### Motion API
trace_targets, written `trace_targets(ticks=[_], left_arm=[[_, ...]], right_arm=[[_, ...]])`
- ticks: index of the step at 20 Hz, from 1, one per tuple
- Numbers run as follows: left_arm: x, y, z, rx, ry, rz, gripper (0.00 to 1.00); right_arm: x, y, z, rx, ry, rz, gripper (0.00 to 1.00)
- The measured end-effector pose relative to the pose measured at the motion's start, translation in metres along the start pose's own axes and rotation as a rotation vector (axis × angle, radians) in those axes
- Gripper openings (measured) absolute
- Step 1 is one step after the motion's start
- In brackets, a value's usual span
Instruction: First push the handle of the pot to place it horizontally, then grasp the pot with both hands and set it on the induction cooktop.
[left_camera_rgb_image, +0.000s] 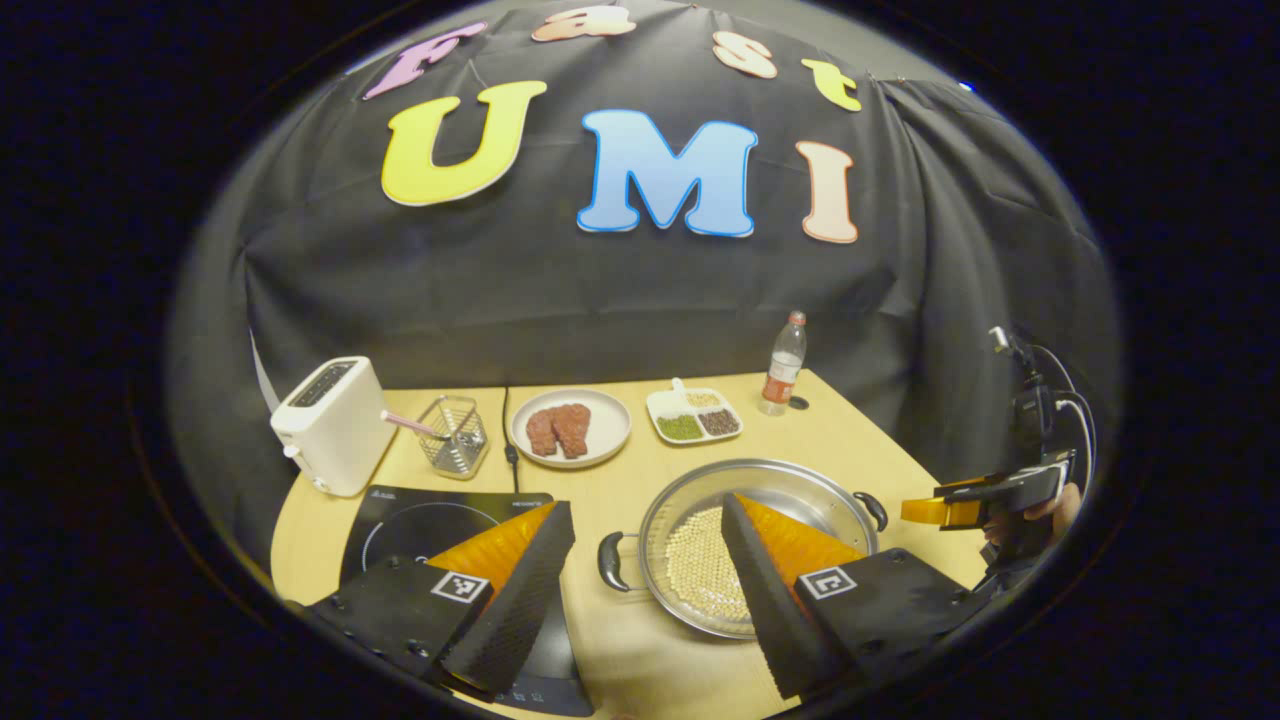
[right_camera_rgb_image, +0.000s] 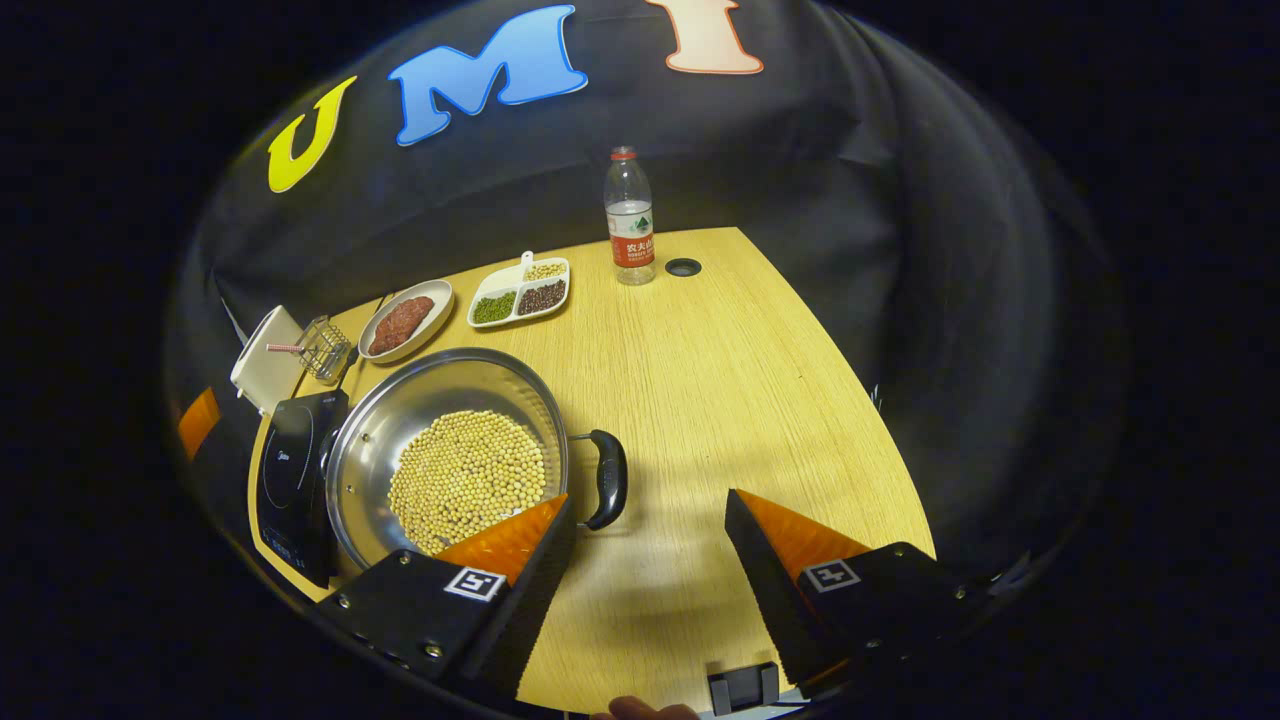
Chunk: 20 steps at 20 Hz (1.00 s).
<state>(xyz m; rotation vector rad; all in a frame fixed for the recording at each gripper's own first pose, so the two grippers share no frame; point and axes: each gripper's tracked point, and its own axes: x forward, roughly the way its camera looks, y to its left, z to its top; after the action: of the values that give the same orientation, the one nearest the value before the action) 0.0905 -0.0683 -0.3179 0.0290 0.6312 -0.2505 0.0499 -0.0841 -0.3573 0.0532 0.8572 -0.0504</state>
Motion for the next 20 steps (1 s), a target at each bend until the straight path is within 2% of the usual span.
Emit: trace_targets(ticks=[5,6,7,8,13,18,19,20], left_arm=[[0.046,0.008,-0.043,0.011,0.110,-0.002,0.95],[0.054,0.011,-0.048,0.017,0.128,0.002,0.99],[0.065,0.017,-0.055,0.022,0.141,0.006,0.95],[0.073,0.020,-0.061,0.024,0.155,0.008,0.98],[0.101,0.027,-0.080,0.021,0.213,0.015,0.95],[0.128,0.034,-0.106,0.008,0.277,0.020,0.98],[0.132,0.037,-0.112,0.003,0.290,0.023,0.95],[0.135,0.039,-0.116,0.006,0.300,0.026,0.98]], right_arm=[[0.012,0.004,-0.004,0.029,0.012,0.016,0.93],[0.016,0.005,-0.004,0.033,0.016,0.016,0.93],[0.019,0.005,-0.003,0.036,0.015,0.017,0.93],[0.022,0.005,-0.003,0.037,0.017,0.014,0.93],[0.039,0.009,0.001,0.043,0.027,0.016,0.93],[0.055,0.003,0.005,0.052,0.034,-0.014,0.93],[0.059,0.000,0.003,0.054,0.042,-0.024,0.93],[0.063,-0.003,0.001,0.055,0.049,-0.031,0.93]])
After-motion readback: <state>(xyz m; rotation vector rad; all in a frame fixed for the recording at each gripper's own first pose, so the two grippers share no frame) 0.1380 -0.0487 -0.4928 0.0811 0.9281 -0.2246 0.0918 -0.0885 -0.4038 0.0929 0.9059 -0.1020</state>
